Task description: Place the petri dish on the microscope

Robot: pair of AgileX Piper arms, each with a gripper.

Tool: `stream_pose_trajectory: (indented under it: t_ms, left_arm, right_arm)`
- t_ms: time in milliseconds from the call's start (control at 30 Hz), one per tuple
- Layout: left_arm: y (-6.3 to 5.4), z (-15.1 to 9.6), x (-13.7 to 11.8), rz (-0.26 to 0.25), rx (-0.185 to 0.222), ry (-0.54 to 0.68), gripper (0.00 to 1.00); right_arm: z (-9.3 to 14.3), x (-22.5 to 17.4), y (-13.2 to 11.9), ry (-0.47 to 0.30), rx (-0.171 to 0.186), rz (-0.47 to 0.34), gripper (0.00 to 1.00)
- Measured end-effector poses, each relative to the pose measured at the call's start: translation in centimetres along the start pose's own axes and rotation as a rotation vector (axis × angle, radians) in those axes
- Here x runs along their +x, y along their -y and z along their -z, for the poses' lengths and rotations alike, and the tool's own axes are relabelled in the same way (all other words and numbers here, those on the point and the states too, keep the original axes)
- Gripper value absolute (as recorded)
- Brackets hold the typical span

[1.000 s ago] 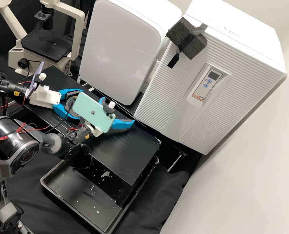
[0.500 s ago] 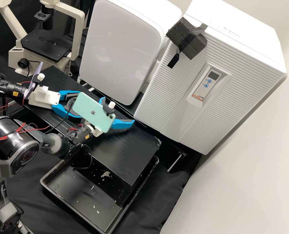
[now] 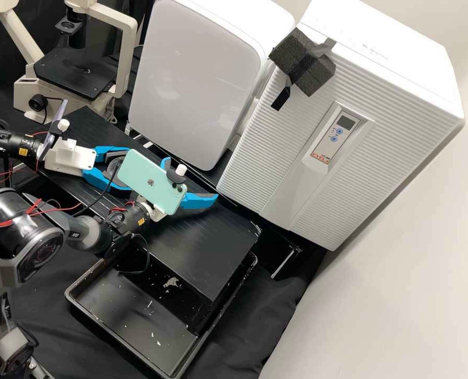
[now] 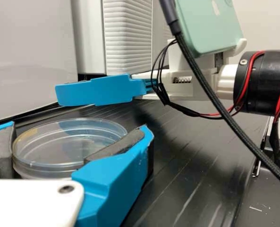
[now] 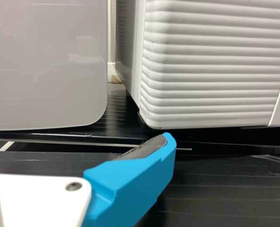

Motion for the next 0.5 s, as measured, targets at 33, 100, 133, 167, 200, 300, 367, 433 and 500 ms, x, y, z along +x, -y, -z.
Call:
stream_pose_trajectory:
  t_ms: [33, 100, 133, 167, 200, 300, 367, 433, 500]
  left_arm:
    - [0.0, 0.1, -0.1, 0.000, 0.000, -0.002, 0.00]
    - [-0.2, 0.3, -0.6, 0.000, -0.003, -0.014, 0.00]
    - [-0.1, 0.4, -0.8, 0.003, -0.005, -0.020, 0.00]
    - [-0.2, 0.6, -1.2, 0.003, -0.007, -0.029, 0.00]
    - [-0.3, 0.8, -1.5, 0.003, -0.007, -0.035, 0.00]
    - [-0.9, 1.3, -2.6, -0.006, -0.010, -0.060, 0.00]
    - [-1.1, 1.8, -3.5, -0.001, -0.021, -0.086, 0.00]
    - [-1.5, 2.3, -4.5, 0.000, -0.028, -0.116, 0.00]
    - [-2.2, 2.9, -5.7, -0.005, -0.049, -0.154, 0.00]
  right_arm:
    - [0.0, 0.0, 0.0, 0.000, 0.000, 0.000, 1.00]
    - [0.0, 0.0, 0.0, 0.000, 0.000, 0.000, 1.00]
    - [0.0, 0.0, 0.0, 0.000, 0.000, 0.000, 1.00]
    - [0.0, 0.0, 0.0, 0.000, 0.000, 0.000, 1.00]
    - [0.0, 0.0, 0.0, 0.000, 0.000, 0.000, 1.00]
    - [0.0, 0.0, 0.0, 0.000, 0.000, 0.000, 1.00]
    - [0.0, 0.0, 0.0, 0.000, 0.000, 0.000, 1.00]
    - [0.0, 0.0, 0.0, 0.000, 0.000, 0.000, 1.00]
    - [0.0, 0.0, 0.0, 0.000, 0.000, 0.000, 1.00]
